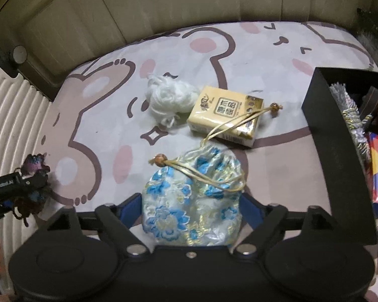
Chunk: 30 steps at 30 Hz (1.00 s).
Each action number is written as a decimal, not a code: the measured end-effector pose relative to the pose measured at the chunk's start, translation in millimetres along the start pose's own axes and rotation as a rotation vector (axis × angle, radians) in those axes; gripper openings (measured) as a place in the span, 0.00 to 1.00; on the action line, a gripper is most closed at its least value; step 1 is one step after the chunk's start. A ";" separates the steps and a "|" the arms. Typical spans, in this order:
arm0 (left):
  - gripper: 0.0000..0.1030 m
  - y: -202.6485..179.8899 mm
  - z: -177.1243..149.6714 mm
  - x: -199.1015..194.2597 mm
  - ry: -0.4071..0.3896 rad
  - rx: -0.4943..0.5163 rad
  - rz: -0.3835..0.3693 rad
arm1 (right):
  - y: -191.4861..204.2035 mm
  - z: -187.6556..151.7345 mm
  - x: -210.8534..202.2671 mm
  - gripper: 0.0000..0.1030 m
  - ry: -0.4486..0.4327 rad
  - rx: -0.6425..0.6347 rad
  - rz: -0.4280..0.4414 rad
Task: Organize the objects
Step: 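Close left tool on crocheted flower while right tool grasps blue-floral pouch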
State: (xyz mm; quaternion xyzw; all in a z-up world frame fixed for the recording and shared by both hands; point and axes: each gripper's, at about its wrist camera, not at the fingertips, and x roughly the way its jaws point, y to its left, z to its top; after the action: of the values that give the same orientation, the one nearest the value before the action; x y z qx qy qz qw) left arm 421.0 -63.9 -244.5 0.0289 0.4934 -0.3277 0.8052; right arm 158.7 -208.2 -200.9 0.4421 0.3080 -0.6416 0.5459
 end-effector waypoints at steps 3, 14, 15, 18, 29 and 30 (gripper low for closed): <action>0.47 -5.0 -0.5 -2.8 -0.002 0.019 -0.019 | 2.5 -1.6 9.5 0.87 0.019 -0.038 -0.003; 0.47 -19.9 -1.0 -7.6 0.001 0.073 -0.057 | 11.2 -7.9 26.2 0.84 0.030 -0.151 -0.038; 0.47 -20.6 -0.8 -8.4 0.000 0.074 -0.060 | 12.5 -7.4 24.9 0.83 0.027 -0.163 -0.037; 0.47 -22.2 0.1 -12.9 -0.012 0.076 -0.068 | 15.2 -8.0 20.9 0.83 0.022 -0.196 -0.025; 0.47 -35.2 1.1 -42.2 -0.053 0.098 -0.083 | 16.0 4.1 -19.8 0.82 -0.155 -0.198 -0.051; 0.47 -36.9 1.4 -46.6 -0.057 0.100 -0.088 | 16.0 4.9 -23.3 0.82 -0.170 -0.205 -0.054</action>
State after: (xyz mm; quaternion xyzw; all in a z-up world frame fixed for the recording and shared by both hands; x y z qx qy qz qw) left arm 387.6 -70.0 -195.7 0.0378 0.4541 -0.3876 0.8013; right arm 173.4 -206.0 -176.4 0.3196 0.3361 -0.6565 0.5949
